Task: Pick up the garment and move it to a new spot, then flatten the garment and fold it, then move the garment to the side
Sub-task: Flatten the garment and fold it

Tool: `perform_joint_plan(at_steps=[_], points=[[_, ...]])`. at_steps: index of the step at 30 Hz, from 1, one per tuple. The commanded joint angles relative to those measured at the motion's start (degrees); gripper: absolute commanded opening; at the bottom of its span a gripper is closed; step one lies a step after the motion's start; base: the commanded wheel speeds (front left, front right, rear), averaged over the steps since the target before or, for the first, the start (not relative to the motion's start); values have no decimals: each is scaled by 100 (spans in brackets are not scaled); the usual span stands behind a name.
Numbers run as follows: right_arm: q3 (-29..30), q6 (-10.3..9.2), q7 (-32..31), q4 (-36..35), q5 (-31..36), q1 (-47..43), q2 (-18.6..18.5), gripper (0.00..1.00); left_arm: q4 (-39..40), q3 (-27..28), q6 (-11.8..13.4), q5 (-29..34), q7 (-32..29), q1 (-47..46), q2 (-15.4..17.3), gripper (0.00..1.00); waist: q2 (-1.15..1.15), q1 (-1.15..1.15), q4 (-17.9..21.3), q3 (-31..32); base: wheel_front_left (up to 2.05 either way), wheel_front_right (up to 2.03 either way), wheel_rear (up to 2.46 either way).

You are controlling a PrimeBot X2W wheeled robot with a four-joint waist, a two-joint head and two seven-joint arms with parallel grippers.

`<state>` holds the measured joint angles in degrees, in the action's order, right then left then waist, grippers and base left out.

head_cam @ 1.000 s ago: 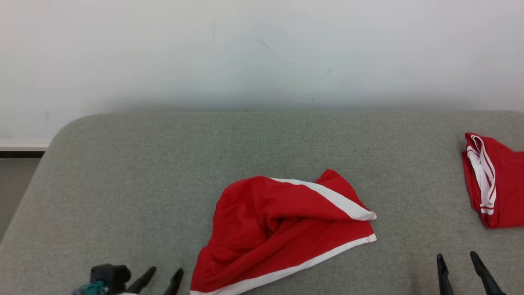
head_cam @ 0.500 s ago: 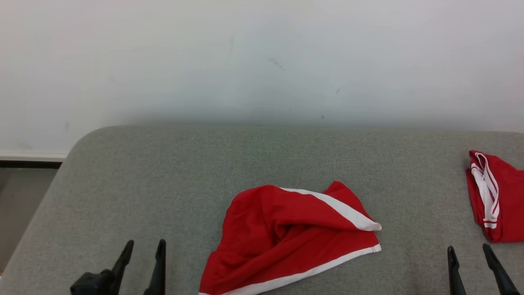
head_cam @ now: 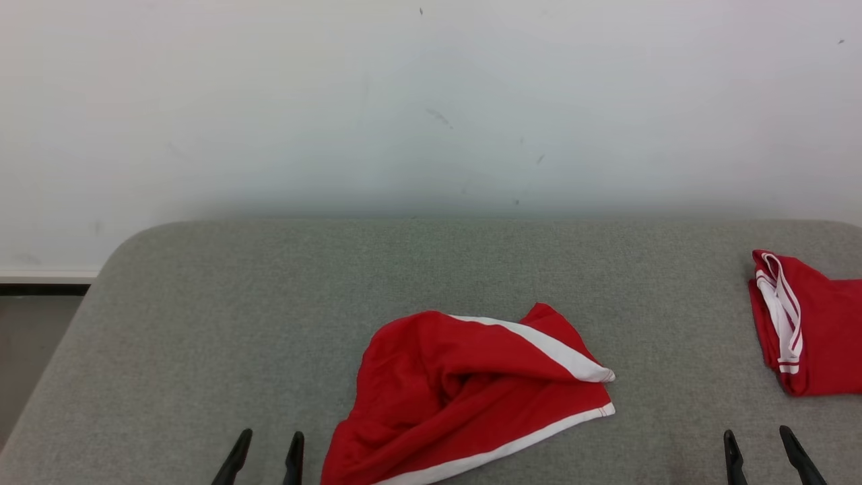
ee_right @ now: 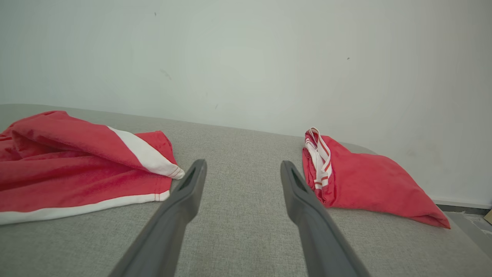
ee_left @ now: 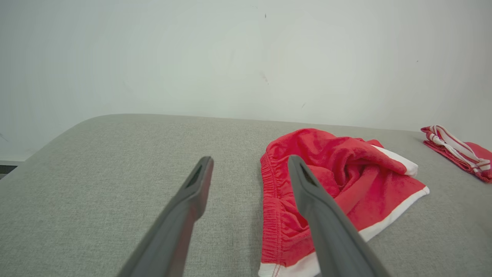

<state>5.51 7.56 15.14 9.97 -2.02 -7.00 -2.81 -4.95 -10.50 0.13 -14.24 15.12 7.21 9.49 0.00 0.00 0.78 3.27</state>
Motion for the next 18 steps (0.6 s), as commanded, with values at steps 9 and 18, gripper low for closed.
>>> perform_joint_plan(at_steps=[9, 18], points=[[-43, -16, -6, 36, -37, 38, -16, 100, -136, 542, -491, 516, -2, 119, -395, 100, 0, 0, -15, -45, 0, 0, 0], [-107, -16, -6, -18, -96, 117, -16, 100, -127, 740, -662, 691, -2, 50, -537, 100, 0, 0, -50, -92, 0, 0, 0]])
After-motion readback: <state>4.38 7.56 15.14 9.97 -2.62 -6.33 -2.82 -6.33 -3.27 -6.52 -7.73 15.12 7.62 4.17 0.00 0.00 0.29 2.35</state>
